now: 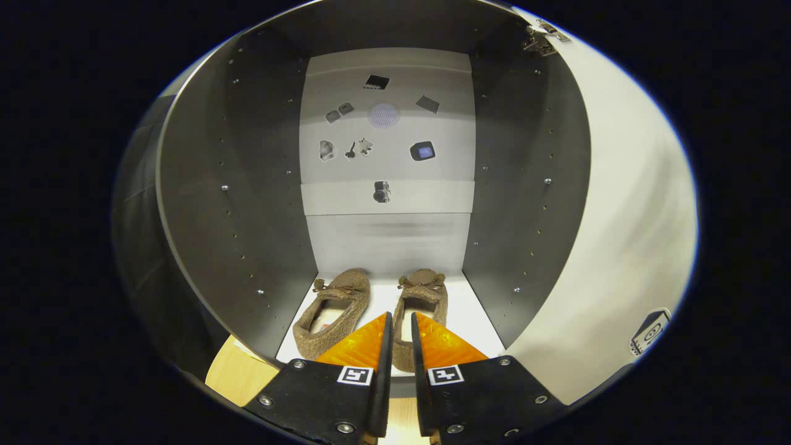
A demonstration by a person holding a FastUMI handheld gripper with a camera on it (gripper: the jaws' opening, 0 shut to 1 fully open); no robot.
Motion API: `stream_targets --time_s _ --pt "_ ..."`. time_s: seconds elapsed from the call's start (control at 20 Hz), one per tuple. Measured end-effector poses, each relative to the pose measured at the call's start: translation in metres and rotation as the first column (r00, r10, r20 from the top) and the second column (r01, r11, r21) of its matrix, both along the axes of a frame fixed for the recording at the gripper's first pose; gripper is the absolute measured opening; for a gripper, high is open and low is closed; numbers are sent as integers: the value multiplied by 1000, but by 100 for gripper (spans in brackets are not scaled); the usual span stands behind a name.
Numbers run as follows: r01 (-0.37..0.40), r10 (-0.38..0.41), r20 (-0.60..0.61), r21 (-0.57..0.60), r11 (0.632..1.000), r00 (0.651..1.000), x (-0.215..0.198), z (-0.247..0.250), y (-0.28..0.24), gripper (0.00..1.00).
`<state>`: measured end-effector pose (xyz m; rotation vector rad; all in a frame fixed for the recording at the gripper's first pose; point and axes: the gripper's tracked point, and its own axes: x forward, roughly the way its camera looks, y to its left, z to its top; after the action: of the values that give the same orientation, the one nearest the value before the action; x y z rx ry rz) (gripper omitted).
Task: Open the shoe cabinet door, grab the shoes and put them into the shoe cabinet, then close the shoe cabinet door.
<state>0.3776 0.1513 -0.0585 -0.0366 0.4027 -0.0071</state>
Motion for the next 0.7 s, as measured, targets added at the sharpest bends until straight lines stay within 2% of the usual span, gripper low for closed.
stream_targets --time_s 0.3,0.6,0.7 --pt "10 -9 60 -9 1000 998 -40 18 1 23" --pt "1 1 105 -18 1000 995 -90 37 10 47" --pt "2 1 133 -24 1000 991 -108 46 11 51"
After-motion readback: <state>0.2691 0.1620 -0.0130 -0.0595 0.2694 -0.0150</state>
